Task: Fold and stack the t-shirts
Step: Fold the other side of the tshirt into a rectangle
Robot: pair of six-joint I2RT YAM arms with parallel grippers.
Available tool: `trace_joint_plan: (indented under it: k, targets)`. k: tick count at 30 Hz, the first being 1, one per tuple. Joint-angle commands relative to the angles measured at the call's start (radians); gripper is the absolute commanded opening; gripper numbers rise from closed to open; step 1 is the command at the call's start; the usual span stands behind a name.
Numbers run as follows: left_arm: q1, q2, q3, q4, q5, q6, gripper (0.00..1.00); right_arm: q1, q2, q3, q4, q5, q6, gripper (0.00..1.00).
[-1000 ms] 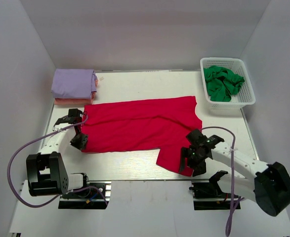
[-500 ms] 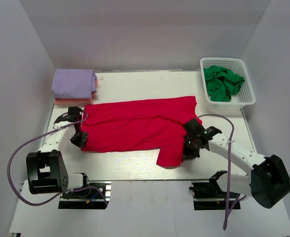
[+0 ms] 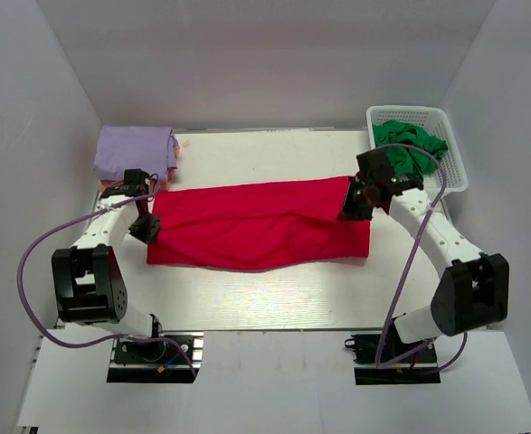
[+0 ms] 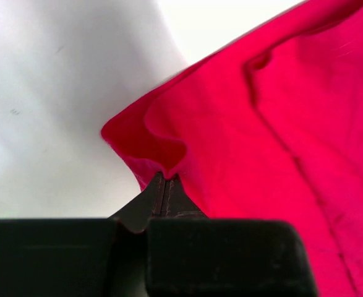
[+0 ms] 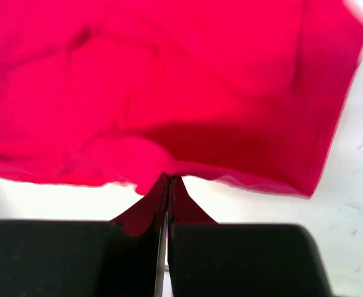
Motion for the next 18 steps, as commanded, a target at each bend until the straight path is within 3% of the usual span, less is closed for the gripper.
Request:
trace_joint_plan:
  k: [1,7,18]
  targets:
    - [0.004,0.036,0.082,0.016,-0.013,0.003,0.0,-0.055,0.064,0.127,-0.005,-0.035,-0.078,0.0]
    - [0.004,0.114,0.183,0.007,-0.024,0.003,0.0,-0.121,0.143,0.285,-0.028,-0.032,-0.13,0.0]
    - [0.023,0.254,0.332,0.007,-0.035,0.035,0.0,-0.186,0.182,0.368,0.123,-0.047,-0.224,0.0]
